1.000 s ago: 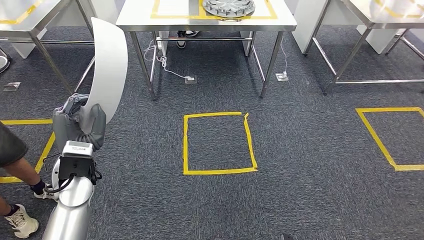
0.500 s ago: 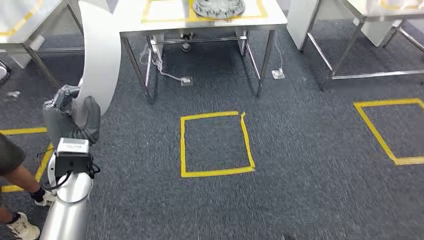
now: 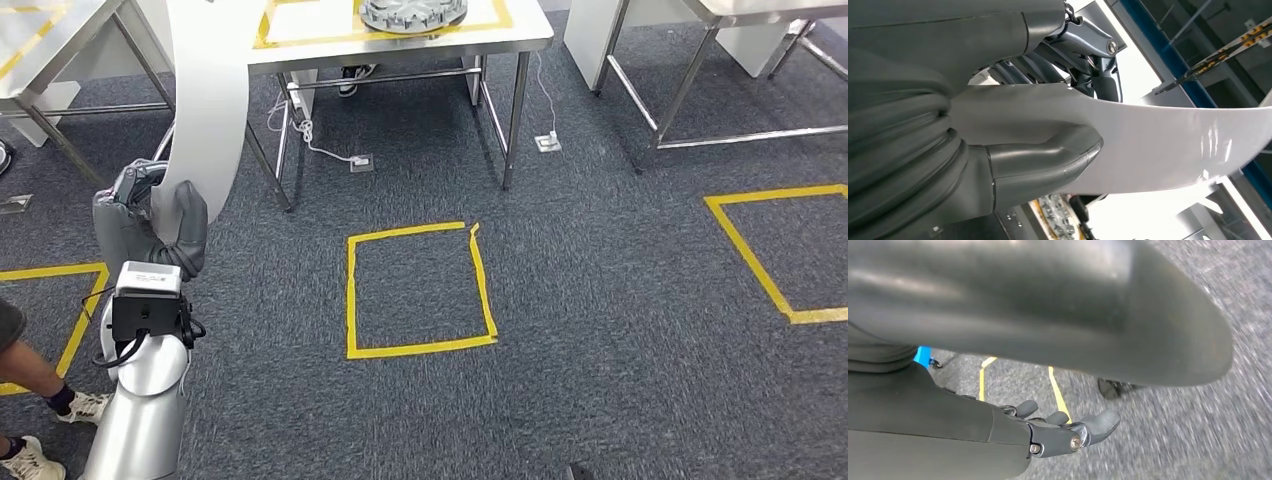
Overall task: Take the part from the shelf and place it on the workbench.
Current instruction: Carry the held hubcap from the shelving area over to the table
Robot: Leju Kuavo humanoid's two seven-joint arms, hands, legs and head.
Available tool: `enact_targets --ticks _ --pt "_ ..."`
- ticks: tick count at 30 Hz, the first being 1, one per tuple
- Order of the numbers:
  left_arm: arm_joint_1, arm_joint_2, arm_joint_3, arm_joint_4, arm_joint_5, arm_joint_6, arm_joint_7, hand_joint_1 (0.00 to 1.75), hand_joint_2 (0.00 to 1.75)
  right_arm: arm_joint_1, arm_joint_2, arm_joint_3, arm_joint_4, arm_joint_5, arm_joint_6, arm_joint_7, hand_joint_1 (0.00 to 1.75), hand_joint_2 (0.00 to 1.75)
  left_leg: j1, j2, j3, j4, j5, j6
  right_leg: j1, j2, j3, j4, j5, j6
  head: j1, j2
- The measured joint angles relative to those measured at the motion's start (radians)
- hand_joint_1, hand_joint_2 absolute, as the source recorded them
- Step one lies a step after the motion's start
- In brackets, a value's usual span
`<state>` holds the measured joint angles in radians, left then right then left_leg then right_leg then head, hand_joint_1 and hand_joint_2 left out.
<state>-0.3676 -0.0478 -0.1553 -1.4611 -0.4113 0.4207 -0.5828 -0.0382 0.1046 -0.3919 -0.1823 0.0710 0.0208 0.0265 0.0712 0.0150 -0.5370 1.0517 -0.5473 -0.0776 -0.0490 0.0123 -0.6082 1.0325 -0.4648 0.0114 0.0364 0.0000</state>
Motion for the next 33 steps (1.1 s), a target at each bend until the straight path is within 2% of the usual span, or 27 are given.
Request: enact_targets --ticks 2,3,4,5,6,7,8,9,11,12,14,16,18,19,20,21,23,24,25,28,31,33 --pt "0.002 0.006 -0.002 0.000 0.006 0.004 -0.001 1.75 1.75 -0.001 0.000 0.000 0.000 0.001 -0.011 0.008 0.00 0.00 -0.012 -0.005 -0.083 0.148 -0.055 0.012 0.007 0.000 0.008 -0.006 -0.003 -0.011 0.000 0.000" --pt "0.004 0.010 -0.002 0.000 0.010 0.006 -0.001 1.75 1.75 -0.001 0.000 0.000 0.000 0.001 -0.015 0.014 0.00 0.00 -0.018 -0.007 -0.124 0.213 -0.070 0.017 0.011 0.001 0.012 -0.007 -0.006 -0.015 0.000 0.000" --pt "0.007 0.013 -0.003 0.001 0.014 0.007 -0.001 1.75 1.75 0.000 0.001 0.000 0.000 0.001 -0.018 0.018 0.00 0.00 -0.023 -0.009 -0.152 0.246 -0.065 0.024 0.014 0.003 0.017 -0.007 -0.009 -0.017 0.000 0.000" --pt "0.009 0.017 -0.003 0.001 0.017 0.007 -0.002 1.75 1.75 0.000 0.001 -0.001 0.000 0.000 -0.020 0.022 0.00 0.00 -0.027 -0.010 -0.160 0.238 -0.039 0.031 0.016 0.005 0.023 -0.007 -0.014 -0.018 0.000 0.000" --pt "0.011 0.019 -0.004 0.001 0.020 0.007 -0.003 1.75 1.75 0.001 0.002 -0.002 0.000 -0.001 -0.022 0.025 0.00 0.00 -0.030 -0.010 -0.149 0.193 0.003 0.039 0.018 0.007 0.031 -0.007 -0.019 -0.017 0.000 0.000" --pt "0.011 0.021 -0.004 0.001 0.022 0.007 -0.004 1.75 1.75 0.001 0.002 -0.003 0.000 -0.002 -0.023 0.026 0.00 0.00 -0.032 -0.011 -0.126 0.124 0.049 0.046 0.018 0.010 0.039 -0.007 -0.024 -0.013 0.000 0.000" --pt "0.010 0.023 -0.005 0.002 0.025 0.007 -0.006 1.75 1.75 0.000 0.002 -0.006 0.000 -0.005 -0.024 0.028 0.00 0.00 -0.035 -0.014 -0.100 0.061 0.081 0.050 0.020 0.012 0.044 -0.006 -0.029 -0.008 -0.001 0.000" --pt "0.009 0.023 -0.007 0.003 0.027 0.007 -0.007 1.75 1.75 -0.001 0.002 -0.008 0.000 -0.007 -0.025 0.029 0.00 0.00 -0.038 -0.016 -0.082 0.015 0.096 0.050 0.022 0.014 0.045 -0.005 -0.033 -0.001 0.000 0.000" --pt "0.005 0.021 -0.011 0.007 0.032 0.007 -0.008 1.75 1.75 -0.002 0.003 -0.013 0.000 -0.011 -0.026 0.031 0.00 0.00 -0.044 -0.021 -0.071 -0.014 0.091 0.048 0.024 0.017 0.042 -0.007 -0.034 0.012 0.002 0.000" --pt "0.002 0.020 -0.013 0.009 0.034 0.006 -0.008 1.75 1.75 -0.001 0.003 -0.015 0.000 -0.013 -0.027 0.032 0.00 0.00 -0.044 -0.021 -0.072 -0.016 0.089 0.052 0.022 0.017 0.042 -0.011 -0.033 0.019 0.003 0.000" --pt "-0.004 0.017 -0.016 0.012 0.035 0.006 -0.008 1.75 1.75 0.000 0.003 -0.017 0.000 -0.014 -0.028 0.033 0.00 0.00 -0.044 -0.021 -0.069 -0.019 0.089 0.066 0.018 0.011 0.038 0.003 -0.045 0.030 0.004 0.000" --pt "-0.010 0.014 -0.019 0.014 0.036 0.006 -0.008 1.75 1.75 -0.002 0.003 -0.019 0.000 -0.014 -0.029 0.032 0.00 0.00 -0.045 -0.018 -0.063 -0.023 0.087 0.079 0.019 0.000 -0.007 0.093 -0.090 0.034 0.006 0.000" --pt "-0.012 0.013 -0.022 0.018 0.036 0.006 -0.008 1.75 1.75 -0.002 0.003 -0.019 0.000 -0.014 -0.029 0.032 0.00 0.00 -0.051 -0.015 -0.061 -0.022 0.083 0.087 0.023 -0.006 -0.084 0.232 -0.140 0.033 0.006 0.000" --pt "-0.012 0.013 -0.024 0.020 0.036 0.006 -0.008 1.75 1.75 0.000 0.003 -0.020 0.000 -0.014 -0.029 0.032 0.00 0.00 -0.055 -0.014 -0.060 -0.022 0.081 0.090 0.026 -0.006 -0.111 0.275 -0.145 0.031 0.006 0.000" --pt "-0.012 0.013 -0.025 0.022 0.036 0.006 -0.008 1.75 1.75 0.001 0.003 -0.020 0.000 -0.014 -0.029 0.032 0.00 0.00 -0.058 -0.014 -0.057 -0.022 0.079 0.092 0.029 -0.006 -0.121 0.281 -0.131 0.027 0.006 0.000" --pt "-0.012 0.013 -0.026 0.023 0.036 0.006 -0.008 1.75 1.75 0.002 0.003 -0.020 0.000 -0.014 -0.030 0.032 0.00 0.00 -0.061 -0.014 -0.053 -0.022 0.077 0.093 0.032 -0.006 -0.108 0.242 -0.098 0.021 0.006 0.000" --pt "-0.014 0.012 -0.029 0.024 0.036 0.006 -0.008 1.75 1.75 0.002 0.003 -0.020 0.000 -0.014 -0.030 0.032 0.00 0.00 -0.064 -0.014 -0.044 -0.022 0.071 0.093 0.041 -0.008 -0.049 0.102 -0.019 0.004 0.006 0.000" --pt "-0.015 0.012 -0.030 0.024 0.036 0.006 -0.008 1.75 1.75 0.002 0.003 -0.020 0.000 -0.014 -0.030 0.032 0.00 0.00 -0.065 -0.014 -0.041 -0.022 0.069 0.092 0.044 -0.009 -0.025 0.047 0.005 -0.003 0.006 0.000" --pt "-0.015 0.012 -0.031 0.024 0.036 0.006 -0.008 1.75 1.75 0.002 0.003 -0.020 0.000 -0.014 -0.030 0.032 0.00 0.00 -0.065 -0.014 -0.040 -0.022 0.068 0.091 0.046 -0.010 -0.012 0.017 0.015 -0.007 0.006 0.000" --pt "-0.016 0.012 -0.032 0.025 0.036 0.006 -0.008 1.75 1.75 0.001 0.003 -0.021 0.000 -0.014 -0.030 0.032 0.00 0.00 -0.066 -0.015 -0.041 -0.022 0.067 0.088 0.049 -0.012 -0.005 0.006 0.009 -0.011 0.006 0.000" --pt "-0.019 0.012 -0.033 0.027 0.036 0.005 -0.008 1.75 1.75 0.000 0.004 -0.023 0.000 -0.014 -0.030 0.032 0.00 0.00 -0.068 -0.015 -0.044 -0.015 0.057 0.068 0.049 -0.010 0.010 -0.015 0.006 -0.023 0.005 0.000" --pt "-0.022 0.012 -0.033 0.026 0.036 0.006 -0.007 1.75 1.75 0.000 0.004 -0.026 0.000 -0.015 -0.030 0.032 0.00 0.00 -0.066 -0.015 -0.075 0.055 0.019 0.055 0.042 -0.009 0.022 -0.025 0.007 -0.035 0.003 0.000"
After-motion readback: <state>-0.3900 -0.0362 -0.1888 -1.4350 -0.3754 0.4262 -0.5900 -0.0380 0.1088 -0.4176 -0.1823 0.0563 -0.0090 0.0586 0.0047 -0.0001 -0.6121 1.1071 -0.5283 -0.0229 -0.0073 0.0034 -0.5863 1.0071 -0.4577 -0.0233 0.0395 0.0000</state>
